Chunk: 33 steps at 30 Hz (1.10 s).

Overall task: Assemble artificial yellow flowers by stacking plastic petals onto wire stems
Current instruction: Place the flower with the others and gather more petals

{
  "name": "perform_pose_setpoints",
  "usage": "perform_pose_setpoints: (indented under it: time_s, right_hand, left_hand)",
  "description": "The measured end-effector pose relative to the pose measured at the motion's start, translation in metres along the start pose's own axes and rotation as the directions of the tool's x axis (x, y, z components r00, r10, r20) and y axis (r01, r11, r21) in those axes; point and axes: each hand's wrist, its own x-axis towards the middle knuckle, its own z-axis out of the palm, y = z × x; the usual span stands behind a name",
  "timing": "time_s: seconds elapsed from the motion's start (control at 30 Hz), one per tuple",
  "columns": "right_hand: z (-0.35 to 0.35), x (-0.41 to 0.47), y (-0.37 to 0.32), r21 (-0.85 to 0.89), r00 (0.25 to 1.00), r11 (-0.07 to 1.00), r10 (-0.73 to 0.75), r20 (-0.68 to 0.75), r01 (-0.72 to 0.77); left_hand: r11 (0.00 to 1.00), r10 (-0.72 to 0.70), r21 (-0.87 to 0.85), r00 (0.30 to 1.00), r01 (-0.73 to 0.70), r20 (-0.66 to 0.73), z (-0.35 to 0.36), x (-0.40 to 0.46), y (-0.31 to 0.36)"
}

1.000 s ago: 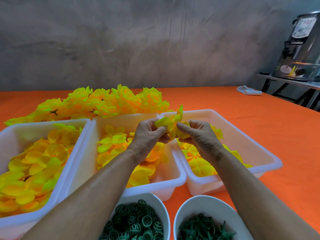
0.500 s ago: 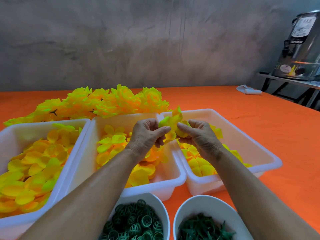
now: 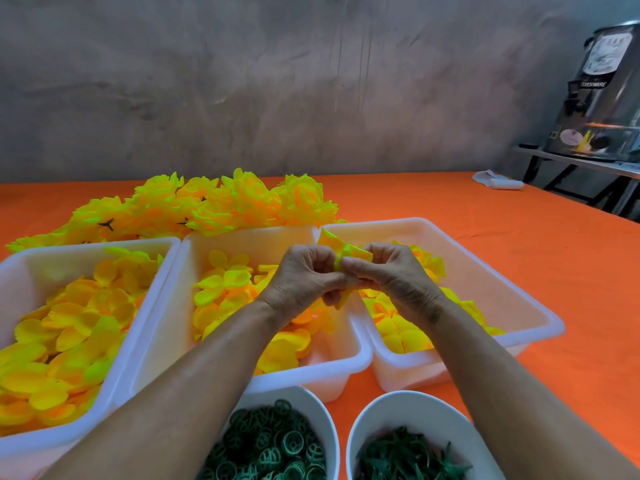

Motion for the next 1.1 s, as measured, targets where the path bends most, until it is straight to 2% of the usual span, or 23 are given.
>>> perform_pose_setpoints:
  time_s: [0.07, 0.2, 0.3, 0.53, 0.7, 0.8, 0.93, 1.1]
  right_hand:
    - [-0.002, 0.002, 0.001, -0.010, 0.997, 1.000, -0.005, -0.074, 0.004]
    - [-0.007, 0.007, 0.003, 0.074, 0.973, 0.997, 0.002, -0.229, 0.015]
    - [-0.008, 0.008, 0.004, 0.045, 0.960, 0.999, -0.008, -0.281, 0.021]
    - [-0.011, 0.011, 0.004, -0.029, 0.879, 0.999, -0.055, -0.473, 0.046]
    - [-0.012, 0.012, 0.005, -0.092, 0.845, 0.995, -0.078, -0.529, 0.034]
    - [-0.016, 0.014, 0.009, -0.162, 0.776, 0.987, -0.104, -0.623, 0.002]
    - [-0.021, 0.015, 0.010, -0.216, 0.641, 0.975, -0.136, -0.755, -0.047]
    - [-0.022, 0.015, 0.007, -0.246, 0.551, 0.966, -0.161, -0.819, -0.083]
  left_hand:
    - [0.999, -0.007, -0.048, 1.000, 0.006, -0.020, 0.000, 0.000, 0.002]
    - [0.993, -0.042, -0.114, 0.983, 0.022, -0.180, -0.006, 0.004, 0.004]
    - [0.987, -0.071, -0.157, 0.962, 0.030, -0.265, -0.009, 0.006, 0.005]
    - [0.924, -0.175, -0.382, 0.905, 0.015, -0.387, -0.017, 0.008, 0.006]
    - [0.913, -0.202, -0.407, 0.891, 0.021, -0.407, -0.016, 0.008, 0.007]
    - [0.921, -0.193, -0.391, 0.879, 0.008, -0.435, -0.017, 0.008, 0.006]
    - [0.930, -0.181, -0.368, 0.877, 0.006, -0.444, -0.017, 0.010, 0.003]
    - [0.931, -0.179, -0.365, 0.889, 0.014, -0.421, -0.016, 0.009, 0.000]
